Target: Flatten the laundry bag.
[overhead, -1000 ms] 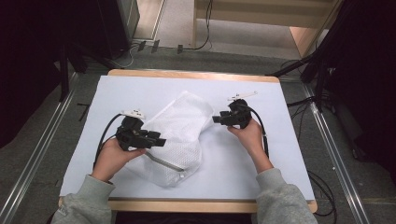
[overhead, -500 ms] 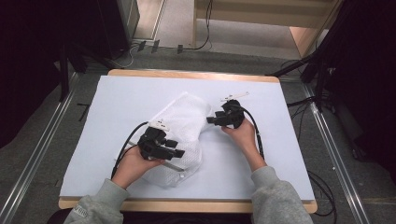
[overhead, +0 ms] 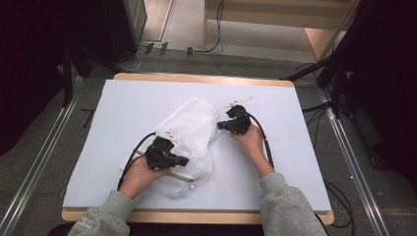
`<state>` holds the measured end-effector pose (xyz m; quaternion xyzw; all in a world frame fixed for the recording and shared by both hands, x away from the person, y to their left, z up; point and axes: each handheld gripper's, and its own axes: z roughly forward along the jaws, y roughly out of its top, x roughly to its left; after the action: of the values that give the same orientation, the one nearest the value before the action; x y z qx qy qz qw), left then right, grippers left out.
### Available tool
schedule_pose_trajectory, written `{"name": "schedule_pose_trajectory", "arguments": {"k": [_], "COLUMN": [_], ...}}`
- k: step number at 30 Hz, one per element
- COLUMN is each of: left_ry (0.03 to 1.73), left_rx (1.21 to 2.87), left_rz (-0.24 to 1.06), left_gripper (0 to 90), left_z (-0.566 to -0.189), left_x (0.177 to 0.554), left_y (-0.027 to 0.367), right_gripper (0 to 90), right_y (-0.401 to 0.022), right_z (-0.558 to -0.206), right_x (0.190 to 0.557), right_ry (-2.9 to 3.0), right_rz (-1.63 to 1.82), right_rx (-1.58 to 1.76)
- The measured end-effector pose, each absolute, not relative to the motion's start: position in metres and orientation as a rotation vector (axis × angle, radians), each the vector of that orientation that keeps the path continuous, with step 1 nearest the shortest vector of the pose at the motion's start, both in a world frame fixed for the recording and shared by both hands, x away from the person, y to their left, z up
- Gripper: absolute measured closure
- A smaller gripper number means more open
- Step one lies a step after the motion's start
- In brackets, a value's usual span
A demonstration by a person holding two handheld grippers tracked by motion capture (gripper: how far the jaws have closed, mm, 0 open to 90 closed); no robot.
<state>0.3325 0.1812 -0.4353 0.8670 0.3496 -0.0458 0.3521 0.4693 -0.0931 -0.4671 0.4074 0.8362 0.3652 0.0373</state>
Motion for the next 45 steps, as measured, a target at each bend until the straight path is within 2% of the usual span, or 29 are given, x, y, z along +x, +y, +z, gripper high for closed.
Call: {"name": "schedule_pose_trajectory", "arguments": {"k": [11,14,16,19,21,22,25,28,29,40,42,44,45], "left_ry": [0.901,0.878,0.873,0.860,0.846,0.845,0.818,0.832,0.834,0.890,0.892,0.894,0.892], "left_rx": [2.186,2.175,2.182,2.172,2.191,2.213,2.305,2.297,2.296,2.215,2.221,2.221,2.226], "left_rz": [-0.091,-0.100,-0.091,-0.116,-0.119,-0.119,-0.103,-0.122,-0.121,-0.090,-0.089,-0.088,-0.085], "left_gripper": [89.9,74.7,69.3,56.1,52.8,54.8,73.2,90.0,90.0,90.0,90.0,90.0,90.0], "left_z": [-0.423,-0.422,-0.423,-0.428,-0.433,-0.436,-0.447,-0.454,-0.454,-0.444,-0.445,-0.446,-0.446], "left_x": [0.334,0.340,0.344,0.349,0.350,0.350,0.349,0.351,0.351,0.356,0.357,0.357,0.357], "left_y": [0.185,0.175,0.170,0.161,0.153,0.150,0.144,0.145,0.146,0.169,0.170,0.170,0.170], "right_gripper": [90.0,90.0,90.0,90.0,90.0,90.0,90.0,90.0,90.0,56.1,52.6,53.0,56.0], "right_y": [-0.102,-0.103,-0.103,-0.102,-0.102,-0.102,-0.101,-0.102,-0.102,-0.100,-0.097,-0.093,-0.091], "right_z": [-0.457,-0.457,-0.458,-0.458,-0.458,-0.458,-0.459,-0.458,-0.458,-0.462,-0.466,-0.469,-0.470], "right_x": [0.471,0.470,0.470,0.470,0.470,0.470,0.470,0.469,0.469,0.466,0.466,0.465,0.463], "right_ry": [2.538,2.532,2.538,2.539,2.540,2.540,2.539,2.542,2.540,2.531,2.542,2.558,2.548], "right_rz": [1.163,1.167,1.164,1.164,1.161,1.160,1.164,1.169,1.177,1.186,1.184,1.186,1.185], "right_rx": [1.266,1.276,1.271,1.267,1.265,1.273,1.273,1.264,1.270,1.240,1.247,1.241,1.228]}}
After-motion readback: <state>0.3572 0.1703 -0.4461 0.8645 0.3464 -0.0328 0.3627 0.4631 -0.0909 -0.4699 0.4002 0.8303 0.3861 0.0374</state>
